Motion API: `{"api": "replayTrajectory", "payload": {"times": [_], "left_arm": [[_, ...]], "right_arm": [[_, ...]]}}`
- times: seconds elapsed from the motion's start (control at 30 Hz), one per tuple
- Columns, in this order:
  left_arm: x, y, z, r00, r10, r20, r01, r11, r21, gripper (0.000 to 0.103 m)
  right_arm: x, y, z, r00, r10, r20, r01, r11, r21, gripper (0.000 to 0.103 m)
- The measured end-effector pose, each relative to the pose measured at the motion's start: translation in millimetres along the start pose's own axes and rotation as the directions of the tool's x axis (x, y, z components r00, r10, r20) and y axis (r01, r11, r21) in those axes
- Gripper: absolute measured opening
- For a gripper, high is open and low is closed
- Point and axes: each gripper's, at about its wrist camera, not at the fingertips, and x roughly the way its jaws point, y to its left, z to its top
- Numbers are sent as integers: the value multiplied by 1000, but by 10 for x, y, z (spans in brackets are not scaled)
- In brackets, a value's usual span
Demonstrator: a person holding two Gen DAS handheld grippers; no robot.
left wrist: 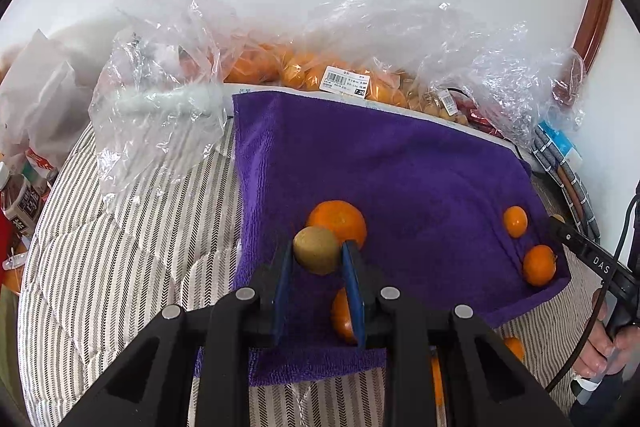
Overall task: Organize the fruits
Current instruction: 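Carry both yellow-green fruits onto the purple towel and open both tools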
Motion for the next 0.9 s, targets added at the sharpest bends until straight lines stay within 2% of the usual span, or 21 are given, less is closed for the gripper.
{"api": "replayTrajectory", "payload": {"times": [0.17,0.4,0.57,0.7,0.9], "left_arm": [[30,-53,-34,1000,-1,-9,1,1000,18,24],[83,-66,-40,1000,-8,-25,8,1000,21,24],[78,-72,-43,999,21,-31,-20,999,33,29],[-37,-43,-89,1000,-4,-24,4,1000,19,29],[-331,40,-248,1000,-19,-10,19,1000,15,32]], "right_arm": [[50,-23,-22,999,33,-26,-32,999,24,28],[33,-48,-26,999,33,-42,-32,999,34,29],[-168,30,-48,1000,12,-5,-12,1000,14,39],[-385,196,-127,1000,7,18,-6,1000,-30,47],[-622,493,-350,999,36,22,-35,997,-73,48]]}}
